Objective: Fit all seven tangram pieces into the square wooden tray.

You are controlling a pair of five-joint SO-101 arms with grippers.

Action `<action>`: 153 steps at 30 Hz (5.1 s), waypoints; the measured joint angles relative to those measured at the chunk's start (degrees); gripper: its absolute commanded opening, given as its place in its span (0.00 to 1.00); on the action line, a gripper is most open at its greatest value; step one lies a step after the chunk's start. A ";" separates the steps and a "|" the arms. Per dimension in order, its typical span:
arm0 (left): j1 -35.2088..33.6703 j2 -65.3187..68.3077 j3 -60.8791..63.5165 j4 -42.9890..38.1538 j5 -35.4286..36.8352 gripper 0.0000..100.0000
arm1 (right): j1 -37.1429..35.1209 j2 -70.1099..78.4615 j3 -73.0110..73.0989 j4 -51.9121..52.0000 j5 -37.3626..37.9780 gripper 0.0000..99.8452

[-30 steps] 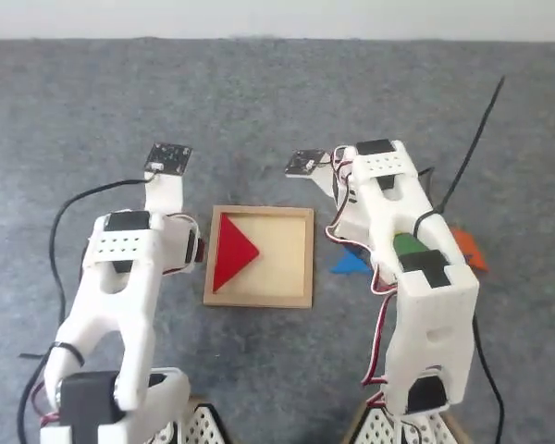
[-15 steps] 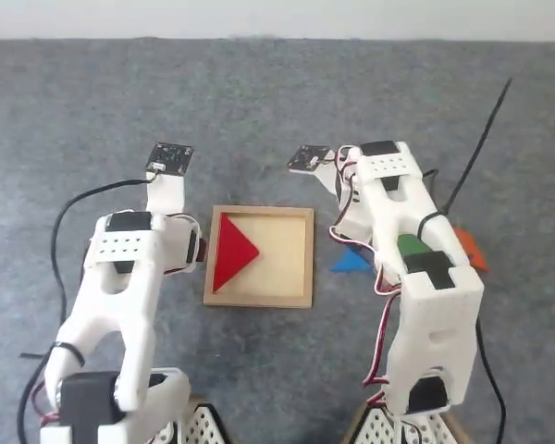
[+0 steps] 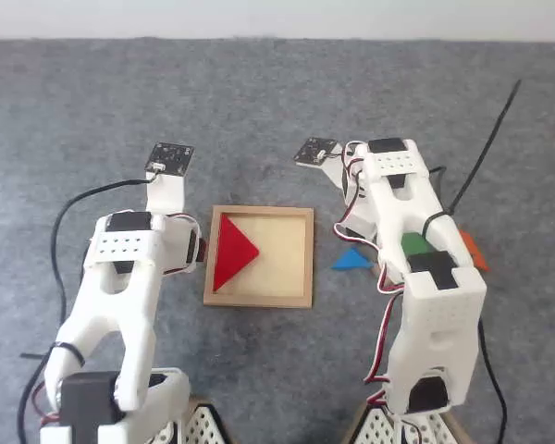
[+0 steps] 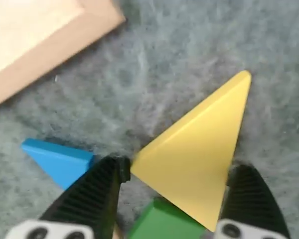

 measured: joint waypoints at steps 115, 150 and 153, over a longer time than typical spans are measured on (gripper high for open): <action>2.64 17.67 -15.21 4.48 10.73 0.16 | -16.97 -15.38 17.49 -12.66 -36.57 0.13; 2.46 9.49 -8.88 1.76 9.41 0.16 | -3.25 -28.75 14.51 10.64 -29.54 0.18; 2.46 9.49 -8.88 1.67 9.41 0.16 | 0.35 -32.79 22.42 7.91 -26.81 0.18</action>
